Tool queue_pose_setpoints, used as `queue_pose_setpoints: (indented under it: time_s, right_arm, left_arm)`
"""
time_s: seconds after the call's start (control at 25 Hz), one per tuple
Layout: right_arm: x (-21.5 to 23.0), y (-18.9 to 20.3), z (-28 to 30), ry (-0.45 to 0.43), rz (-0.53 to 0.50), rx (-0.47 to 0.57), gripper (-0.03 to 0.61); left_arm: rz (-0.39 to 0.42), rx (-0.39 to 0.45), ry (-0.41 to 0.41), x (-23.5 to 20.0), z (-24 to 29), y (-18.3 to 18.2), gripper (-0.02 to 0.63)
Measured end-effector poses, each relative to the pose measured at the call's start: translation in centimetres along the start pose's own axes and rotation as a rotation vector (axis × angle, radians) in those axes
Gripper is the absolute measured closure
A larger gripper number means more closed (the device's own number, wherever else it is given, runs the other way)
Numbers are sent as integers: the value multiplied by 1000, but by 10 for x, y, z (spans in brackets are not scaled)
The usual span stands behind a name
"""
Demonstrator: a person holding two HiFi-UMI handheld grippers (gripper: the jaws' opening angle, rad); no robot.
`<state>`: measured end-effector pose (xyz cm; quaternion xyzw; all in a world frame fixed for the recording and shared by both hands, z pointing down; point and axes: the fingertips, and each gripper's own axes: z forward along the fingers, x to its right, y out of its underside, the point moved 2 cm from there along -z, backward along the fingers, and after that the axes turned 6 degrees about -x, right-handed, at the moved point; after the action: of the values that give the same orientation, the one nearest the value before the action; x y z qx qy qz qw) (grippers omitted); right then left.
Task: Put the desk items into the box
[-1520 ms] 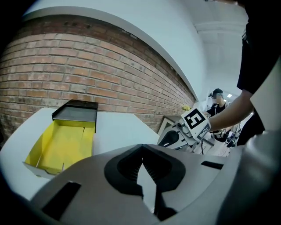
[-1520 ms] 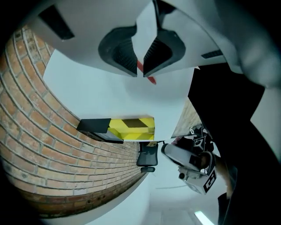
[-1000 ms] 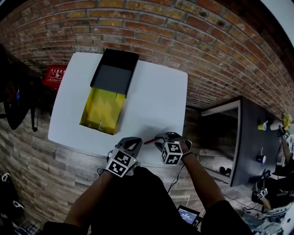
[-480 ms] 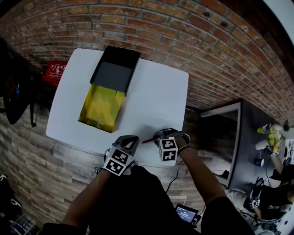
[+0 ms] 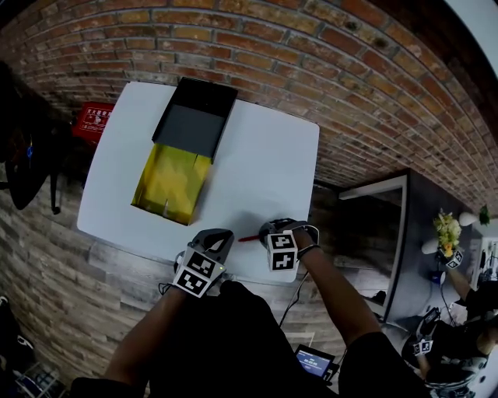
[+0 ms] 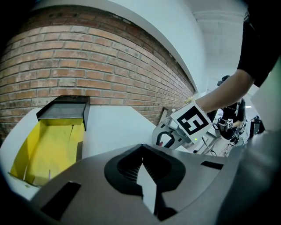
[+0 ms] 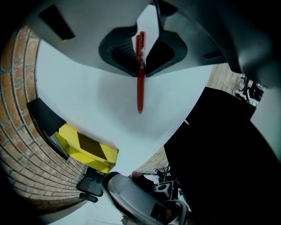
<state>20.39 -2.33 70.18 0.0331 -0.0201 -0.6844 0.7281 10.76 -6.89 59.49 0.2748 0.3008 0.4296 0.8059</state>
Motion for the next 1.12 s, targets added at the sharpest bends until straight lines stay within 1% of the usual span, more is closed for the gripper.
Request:
queue_pose_setpoints:
  time_s: [0.12,0.44,0.72,0.88,1.12]
  right_arm:
    - [-1,1,-1,-10,22,8,515]
    - [-1,0,-3,-6,51,11,515]
    - [14,-11,-20,43,81,48,515]
    - [30,-26,-34,82,112,97,515]
    - [59,-56,-57,147,128,174,515]
  left_arm:
    - [-1,-2,-1,0,0,0,600]
    - [-15,11,-16,-8,-7,2,600]
    - [-30,28,-44,-23,-19,3,600]
    - [-38,40,-72,-35,-29,3,600]
    - [-70,67,-132,-58,-53,4,600]
